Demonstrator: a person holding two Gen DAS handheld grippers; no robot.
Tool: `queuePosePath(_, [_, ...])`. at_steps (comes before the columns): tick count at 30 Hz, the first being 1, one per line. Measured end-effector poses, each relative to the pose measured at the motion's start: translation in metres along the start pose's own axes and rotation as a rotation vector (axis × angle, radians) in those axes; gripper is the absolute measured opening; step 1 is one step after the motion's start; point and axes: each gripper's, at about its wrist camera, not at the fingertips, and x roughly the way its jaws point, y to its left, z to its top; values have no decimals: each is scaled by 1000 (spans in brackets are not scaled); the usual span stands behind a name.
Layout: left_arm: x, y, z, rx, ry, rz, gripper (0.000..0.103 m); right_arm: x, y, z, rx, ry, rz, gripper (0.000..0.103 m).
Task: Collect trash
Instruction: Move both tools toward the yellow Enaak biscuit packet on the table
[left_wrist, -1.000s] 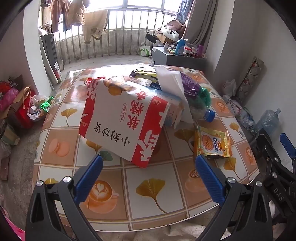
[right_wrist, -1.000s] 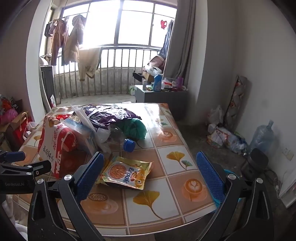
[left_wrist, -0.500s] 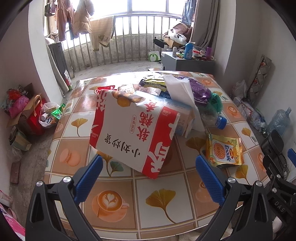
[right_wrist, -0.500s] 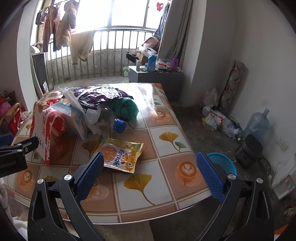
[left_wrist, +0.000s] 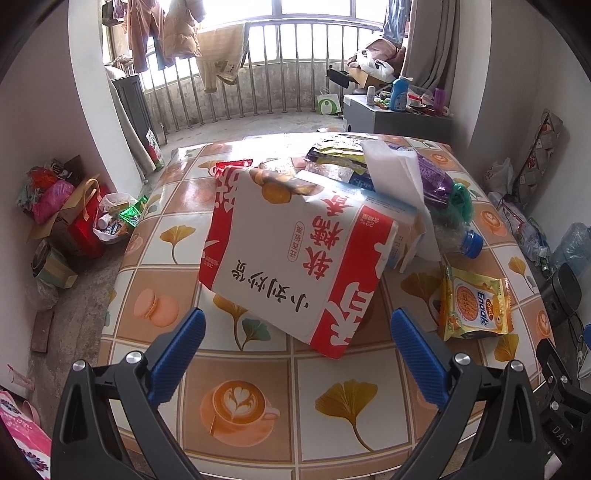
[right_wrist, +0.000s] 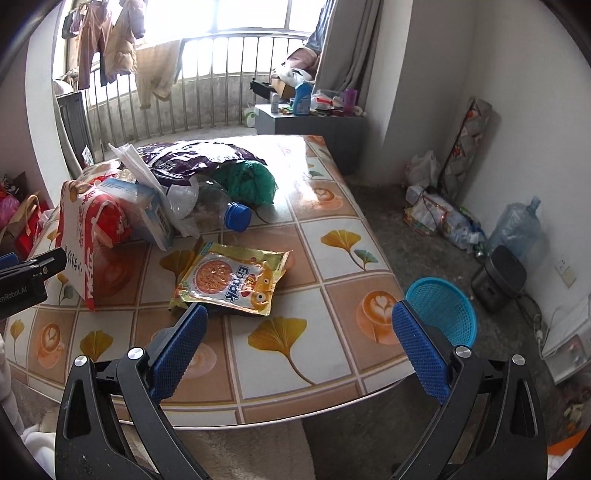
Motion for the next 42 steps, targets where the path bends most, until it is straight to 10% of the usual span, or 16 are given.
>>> queuePosePath(42, [6,0,2,17,21,12,98,0,-4,8,47,-6,11,95])
